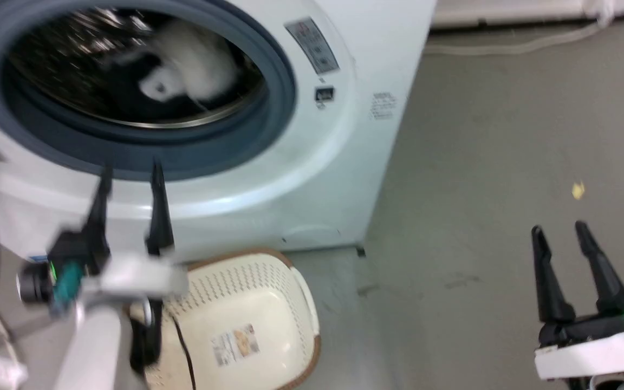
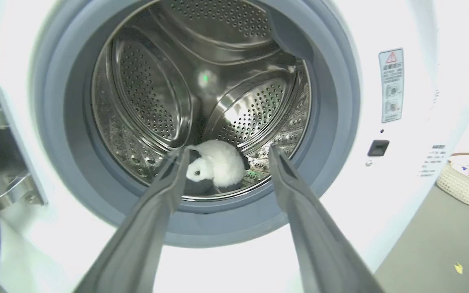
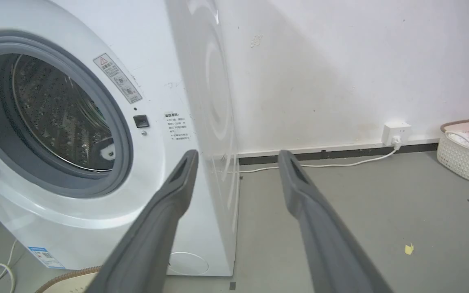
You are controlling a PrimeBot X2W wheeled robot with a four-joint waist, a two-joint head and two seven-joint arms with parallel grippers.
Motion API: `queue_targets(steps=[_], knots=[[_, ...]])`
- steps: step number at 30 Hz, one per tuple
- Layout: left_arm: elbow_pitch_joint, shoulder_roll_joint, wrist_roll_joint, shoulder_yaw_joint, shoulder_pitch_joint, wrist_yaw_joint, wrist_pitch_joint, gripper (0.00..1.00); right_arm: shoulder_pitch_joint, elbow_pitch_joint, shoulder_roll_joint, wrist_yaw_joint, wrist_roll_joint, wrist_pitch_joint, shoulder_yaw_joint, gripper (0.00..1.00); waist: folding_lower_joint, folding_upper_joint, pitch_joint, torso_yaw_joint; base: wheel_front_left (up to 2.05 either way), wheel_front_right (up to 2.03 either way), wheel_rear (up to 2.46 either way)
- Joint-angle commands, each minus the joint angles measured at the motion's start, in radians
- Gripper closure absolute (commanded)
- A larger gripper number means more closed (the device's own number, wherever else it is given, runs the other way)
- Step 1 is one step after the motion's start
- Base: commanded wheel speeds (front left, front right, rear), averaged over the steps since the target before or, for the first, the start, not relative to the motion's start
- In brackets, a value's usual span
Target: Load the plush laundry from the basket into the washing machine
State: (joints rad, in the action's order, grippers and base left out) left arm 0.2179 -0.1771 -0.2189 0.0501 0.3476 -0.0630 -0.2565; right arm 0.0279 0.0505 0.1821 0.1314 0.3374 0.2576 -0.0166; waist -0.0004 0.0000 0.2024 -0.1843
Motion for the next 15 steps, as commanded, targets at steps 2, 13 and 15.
queue_targets(steps=[2,13,15], knots=[[-0.059,0.025,-0.006,-0.012,-0.109,-0.007,-0.005,0.0,-0.03,-0.002,-0.014,-0.001,-0.018,0.004,-0.005,0.0,0.0004,0.0,-0.081,0.058,0.0,0.0,0.0],[-0.154,0.105,-0.009,-0.024,-0.391,0.014,-0.005,0.0,-0.1,-0.043,-0.033,-0.001,-0.043,0.004,-0.041,0.0,0.0004,0.0,-0.144,0.123,0.0,0.0,0.0],[-0.154,0.11,0.0,-0.022,-0.41,0.017,-0.005,0.0,-0.108,-0.049,-0.035,-0.001,-0.042,0.004,-0.05,0.0,0.0004,0.0,-0.147,0.135,0.0,0.0,0.0]])
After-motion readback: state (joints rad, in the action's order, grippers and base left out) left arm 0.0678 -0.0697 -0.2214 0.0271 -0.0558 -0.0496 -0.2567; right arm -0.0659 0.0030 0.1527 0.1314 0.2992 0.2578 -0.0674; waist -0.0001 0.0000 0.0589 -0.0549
